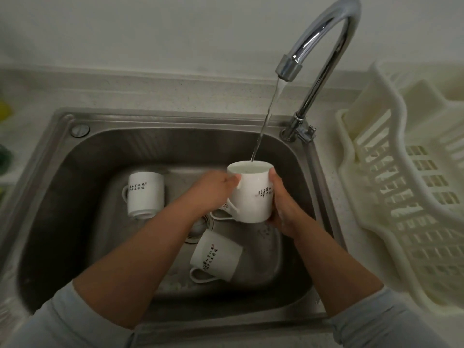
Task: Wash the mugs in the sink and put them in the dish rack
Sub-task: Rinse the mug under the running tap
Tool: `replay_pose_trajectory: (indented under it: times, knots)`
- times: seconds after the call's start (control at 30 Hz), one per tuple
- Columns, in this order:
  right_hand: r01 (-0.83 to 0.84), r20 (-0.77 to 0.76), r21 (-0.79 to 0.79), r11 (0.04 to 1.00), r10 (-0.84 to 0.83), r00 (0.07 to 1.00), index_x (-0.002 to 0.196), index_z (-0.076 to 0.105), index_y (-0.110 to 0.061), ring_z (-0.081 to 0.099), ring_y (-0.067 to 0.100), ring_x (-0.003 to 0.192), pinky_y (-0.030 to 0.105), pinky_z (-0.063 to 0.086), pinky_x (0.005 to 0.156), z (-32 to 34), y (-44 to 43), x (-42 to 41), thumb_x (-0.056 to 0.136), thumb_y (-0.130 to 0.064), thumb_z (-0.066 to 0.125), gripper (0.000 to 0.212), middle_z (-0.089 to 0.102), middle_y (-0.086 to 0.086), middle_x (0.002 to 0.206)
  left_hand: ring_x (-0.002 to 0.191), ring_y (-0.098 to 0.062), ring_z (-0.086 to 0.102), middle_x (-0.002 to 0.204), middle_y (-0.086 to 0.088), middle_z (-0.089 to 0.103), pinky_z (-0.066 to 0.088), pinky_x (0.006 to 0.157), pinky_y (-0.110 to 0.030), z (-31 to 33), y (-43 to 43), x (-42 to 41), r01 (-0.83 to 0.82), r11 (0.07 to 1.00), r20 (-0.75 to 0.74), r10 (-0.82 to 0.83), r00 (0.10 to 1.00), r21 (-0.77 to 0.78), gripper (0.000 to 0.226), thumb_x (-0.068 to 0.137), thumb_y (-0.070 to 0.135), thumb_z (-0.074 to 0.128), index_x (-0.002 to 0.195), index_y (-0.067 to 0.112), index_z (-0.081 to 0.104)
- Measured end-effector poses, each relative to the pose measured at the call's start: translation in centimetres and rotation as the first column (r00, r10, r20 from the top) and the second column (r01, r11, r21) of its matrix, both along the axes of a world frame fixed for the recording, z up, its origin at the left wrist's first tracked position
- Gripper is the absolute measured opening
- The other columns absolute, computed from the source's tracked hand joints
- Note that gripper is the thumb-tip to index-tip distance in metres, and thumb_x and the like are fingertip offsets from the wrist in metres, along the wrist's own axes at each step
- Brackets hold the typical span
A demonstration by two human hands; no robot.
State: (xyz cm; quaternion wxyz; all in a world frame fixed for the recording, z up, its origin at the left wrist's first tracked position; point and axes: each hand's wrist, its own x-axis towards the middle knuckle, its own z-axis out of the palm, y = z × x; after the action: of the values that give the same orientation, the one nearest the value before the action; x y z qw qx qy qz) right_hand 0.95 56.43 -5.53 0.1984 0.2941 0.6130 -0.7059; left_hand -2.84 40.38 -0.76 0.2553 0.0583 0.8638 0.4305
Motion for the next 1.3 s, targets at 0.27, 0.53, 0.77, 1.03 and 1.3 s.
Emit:
replay_pose_trajectory:
  times: [0.27, 0.53, 0.77, 1.03, 1.3]
  knots:
    - [-0.1, 0.113, -0.05, 0.994, 0.105, 0.988, 0.113, 0.055, -0.028, 0.063, 0.027, 0.102, 0.048, 0.05, 0.092, 1.0, -1.8, -2.0, 0.056, -0.081, 0.056, 0.079, 0.066, 0.007, 0.11, 0.093, -0.002, 0.051, 0.122, 0.01, 0.056, 0.043, 0.074, -0.022, 0.7, 2.0, 0.1, -0.538, 0.671, 0.253, 0.481, 0.84, 0.51, 0.032, 0.094, 0.039, 0.049, 0.072, 0.02, 0.062]
    - [-0.049, -0.039, 0.41, 0.911, 0.071, 0.997, 0.123, 0.052, -0.008, 0.056, 0.02, 0.096, 0.033, 0.044, 0.089, 4.4, -3.2, -6.7, 0.089, -0.064, 0.036, 0.068, 0.059, 0.008, 0.114, 0.082, -0.022, 0.052, 0.076, -0.005, 0.048, 0.049, 0.09, -0.044, 1.7, 3.0, -1.3, -0.715, 0.447, 0.458, 0.557, 0.693, 0.538, 0.013, 0.089, 0.025, 0.057, 0.083, 0.018, 0.066]
    - [-0.102, -0.186, 0.731, 0.674, 0.34, 0.922, 0.135, 0.037, -0.01, 0.052, 0.029, 0.114, 0.043, 0.043, 0.095, 3.8, -5.3, -7.0, 0.097, -0.051, 0.027, 0.057, 0.051, 0.015, 0.129, 0.073, -0.013, 0.057, 0.069, 0.001, 0.052, 0.052, 0.076, -0.03, 1.9, 3.0, -3.3, -0.731, 0.407, 0.412, 0.63, 0.659, 0.548, 0.013, 0.091, 0.026, 0.055, 0.091, 0.016, 0.064]
    - [-0.04, -0.187, 0.861, 0.507, 0.387, 0.903, 0.139, 0.03, -0.011, 0.049, 0.026, 0.116, 0.038, 0.042, 0.093, 3.6, -5.3, -6.2, 0.098, -0.049, 0.031, 0.057, 0.045, 0.014, 0.135, 0.073, -0.012, 0.057, 0.075, -0.001, 0.059, 0.049, 0.071, -0.028, 2.1, 4.3, -3.7, -0.741, 0.391, 0.443, 0.616, 0.651, 0.546, 0.015, 0.092, 0.027, 0.054, 0.092, 0.015, 0.064]
    - [-0.047, -0.231, 0.815, 0.577, 0.398, 0.888, 0.135, 0.036, -0.009, 0.05, 0.03, 0.114, 0.035, 0.041, 0.086, 3.2, -3.9, -7.4, 0.099, -0.041, 0.031, 0.049, 0.046, 0.019, 0.134, 0.058, -0.008, 0.047, 0.06, 0.004, 0.046, 0.042, 0.06, -0.023, 2.4, 4.2, -3.4, -0.73, 0.425, 0.413, 0.622, 0.665, 0.535, 0.013, 0.092, 0.023, 0.053, 0.085, 0.017, 0.062]
